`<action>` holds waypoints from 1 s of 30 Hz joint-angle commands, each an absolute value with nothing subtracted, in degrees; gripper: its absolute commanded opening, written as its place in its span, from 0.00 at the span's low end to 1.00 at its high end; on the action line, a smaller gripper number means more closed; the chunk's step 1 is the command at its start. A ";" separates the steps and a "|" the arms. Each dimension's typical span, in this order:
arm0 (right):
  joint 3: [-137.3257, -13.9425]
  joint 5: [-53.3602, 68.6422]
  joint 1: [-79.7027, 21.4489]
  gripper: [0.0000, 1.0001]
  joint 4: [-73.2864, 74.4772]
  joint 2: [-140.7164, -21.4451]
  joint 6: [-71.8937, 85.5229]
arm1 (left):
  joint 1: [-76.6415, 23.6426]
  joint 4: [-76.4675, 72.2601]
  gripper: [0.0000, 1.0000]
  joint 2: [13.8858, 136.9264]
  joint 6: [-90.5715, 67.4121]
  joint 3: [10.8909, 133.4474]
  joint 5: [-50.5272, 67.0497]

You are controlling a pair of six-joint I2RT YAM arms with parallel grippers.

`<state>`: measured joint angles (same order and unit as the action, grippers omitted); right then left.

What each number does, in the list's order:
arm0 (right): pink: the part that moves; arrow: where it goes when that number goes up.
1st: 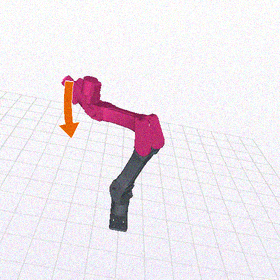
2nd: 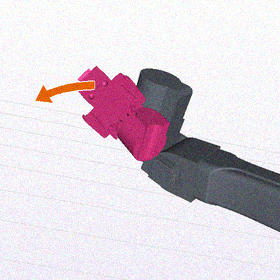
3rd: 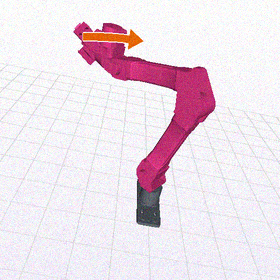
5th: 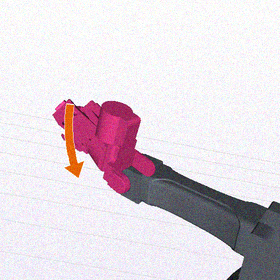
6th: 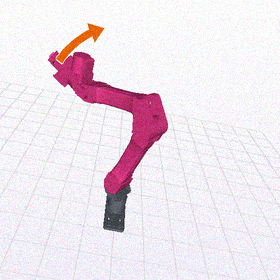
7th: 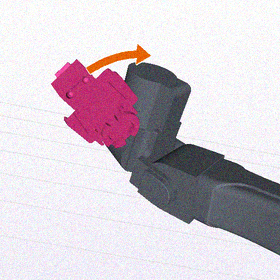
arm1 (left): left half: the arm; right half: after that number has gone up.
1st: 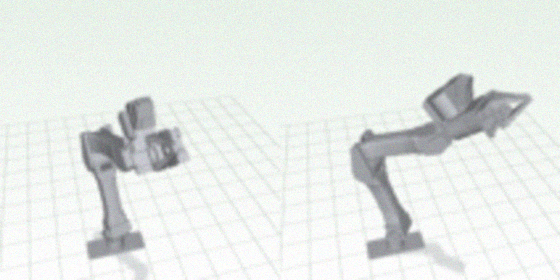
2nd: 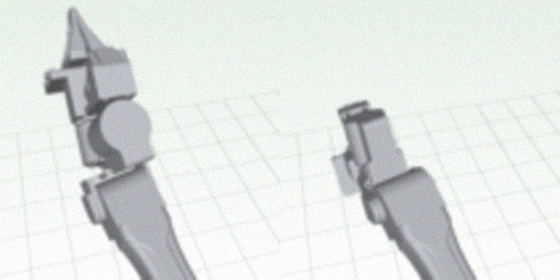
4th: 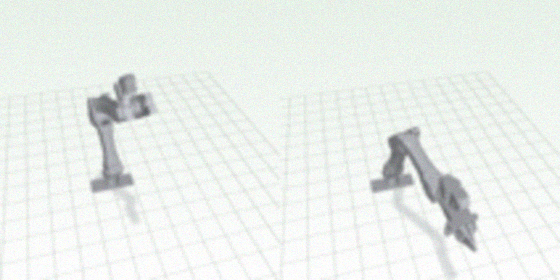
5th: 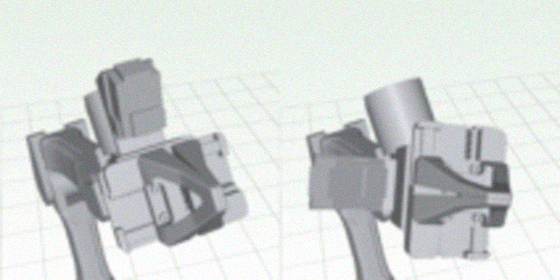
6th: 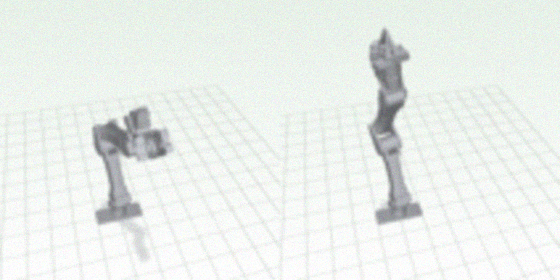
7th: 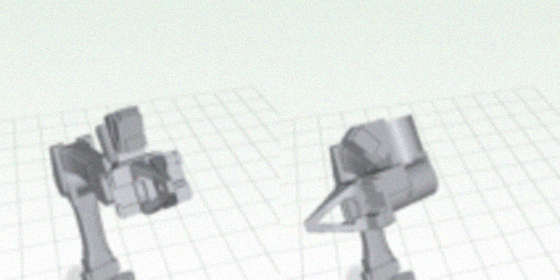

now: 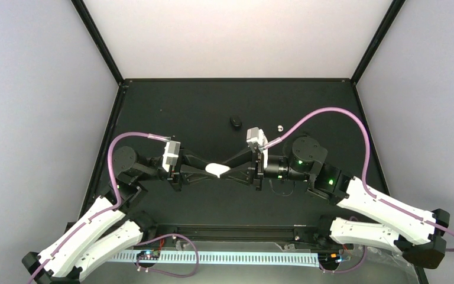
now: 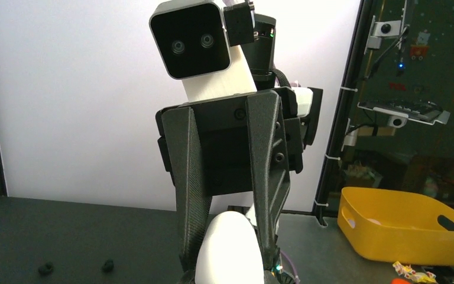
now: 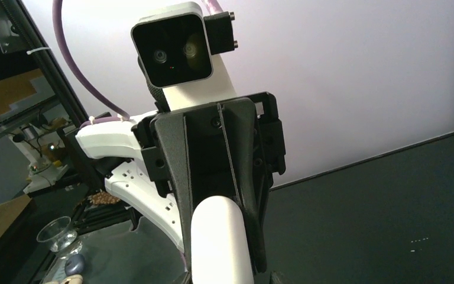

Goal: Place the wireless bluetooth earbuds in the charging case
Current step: Open the charging case.

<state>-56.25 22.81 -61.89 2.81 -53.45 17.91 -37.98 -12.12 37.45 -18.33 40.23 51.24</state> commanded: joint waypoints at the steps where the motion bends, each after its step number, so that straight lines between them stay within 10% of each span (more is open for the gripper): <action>1: -57.86 24.30 -61.59 0.31 2.72 -53.30 16.89 | -38.17 -15.34 0.04 36.78 -19.28 40.34 52.54; 9: -57.48 24.07 -61.61 0.15 2.72 -52.84 16.11 | -38.17 -15.80 0.07 37.24 -19.72 40.30 52.12; 18: -56.09 22.70 -61.61 0.09 0.72 -51.87 15.97 | -38.17 -16.15 0.40 38.20 -21.27 39.92 51.09; 30: -54.65 21.29 -61.63 0.08 -2.44 -51.65 15.25 | -38.18 -22.01 0.41 40.32 -27.13 39.03 51.65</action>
<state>-55.24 22.35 -61.89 0.56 -51.90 15.73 -37.98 -17.17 39.66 -24.25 39.09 51.20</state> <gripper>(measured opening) 0.200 0.420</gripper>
